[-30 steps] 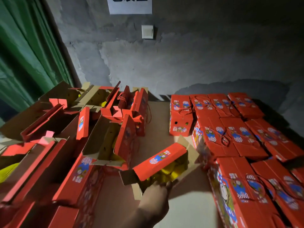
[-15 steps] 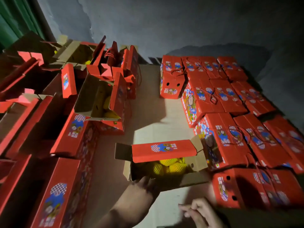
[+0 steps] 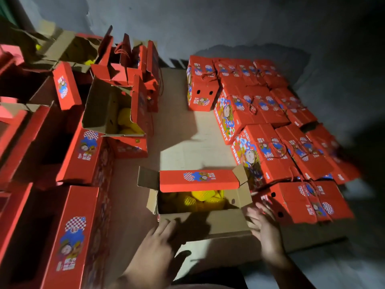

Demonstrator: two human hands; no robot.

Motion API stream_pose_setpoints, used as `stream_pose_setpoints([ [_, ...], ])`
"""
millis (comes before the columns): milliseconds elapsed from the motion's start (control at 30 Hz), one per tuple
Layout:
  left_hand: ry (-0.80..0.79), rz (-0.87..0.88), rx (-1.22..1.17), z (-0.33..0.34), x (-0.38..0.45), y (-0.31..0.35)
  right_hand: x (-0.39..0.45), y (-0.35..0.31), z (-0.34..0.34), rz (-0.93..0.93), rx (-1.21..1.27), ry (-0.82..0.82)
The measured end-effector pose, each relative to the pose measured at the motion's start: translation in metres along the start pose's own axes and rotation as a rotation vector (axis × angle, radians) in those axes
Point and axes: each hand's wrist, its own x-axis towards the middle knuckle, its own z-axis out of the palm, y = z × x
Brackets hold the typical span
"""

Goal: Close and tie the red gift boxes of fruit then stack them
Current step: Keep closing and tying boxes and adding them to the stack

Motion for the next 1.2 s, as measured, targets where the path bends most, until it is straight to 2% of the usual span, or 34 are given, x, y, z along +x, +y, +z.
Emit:
stream_pose_setpoints([
  [67, -0.036, -0.165, -0.218, -0.004, 0.002, -0.002, 0.004, -0.018, 0.005, -0.045, -0.029, -0.013],
  [133, -0.058, -0.245, -0.341, -0.006, 0.012, -0.007, 0.007, -0.031, 0.009, -0.108, -0.028, -0.011],
  [367, -0.247, -0.363, -0.215, 0.0, 0.08, -0.033, 0.007, -0.032, 0.014, -0.207, -0.091, -0.132],
  [567, -0.069, -0.403, -0.135, -0.003, 0.105, -0.038, 0.024, -0.017, 0.011, -0.201, -0.138, -0.13],
  [667, 0.005, -0.44, 0.055, -0.009, 0.116, -0.049, 0.033, -0.02, 0.016, -0.208, -0.163, -0.246],
  [733, -0.014, -0.451, 0.242, -0.013, 0.125, -0.057, 0.037, -0.026, 0.021, -0.246, -0.246, -0.297],
  [800, -0.08, -0.403, 0.324, -0.015, 0.131, -0.068, 0.038, -0.029, 0.025, -0.278, -0.406, -0.311],
  [900, -0.207, -0.382, 0.266, -0.012, 0.135, -0.085, 0.043, -0.025, 0.029, -0.469, -0.649, -0.389],
  [967, -0.237, -0.415, 0.234, -0.009, 0.133, -0.091, 0.048, -0.018, 0.03, -0.576, -0.787, -0.47],
  [1100, -0.16, -0.514, 0.169, -0.015, 0.119, -0.102, 0.061, -0.007, 0.028, -0.606, -0.927, -0.467],
  [1200, -0.012, -0.572, 0.001, -0.032, 0.109, -0.1, 0.069, -0.007, 0.027, -0.616, -0.968, -0.467],
])
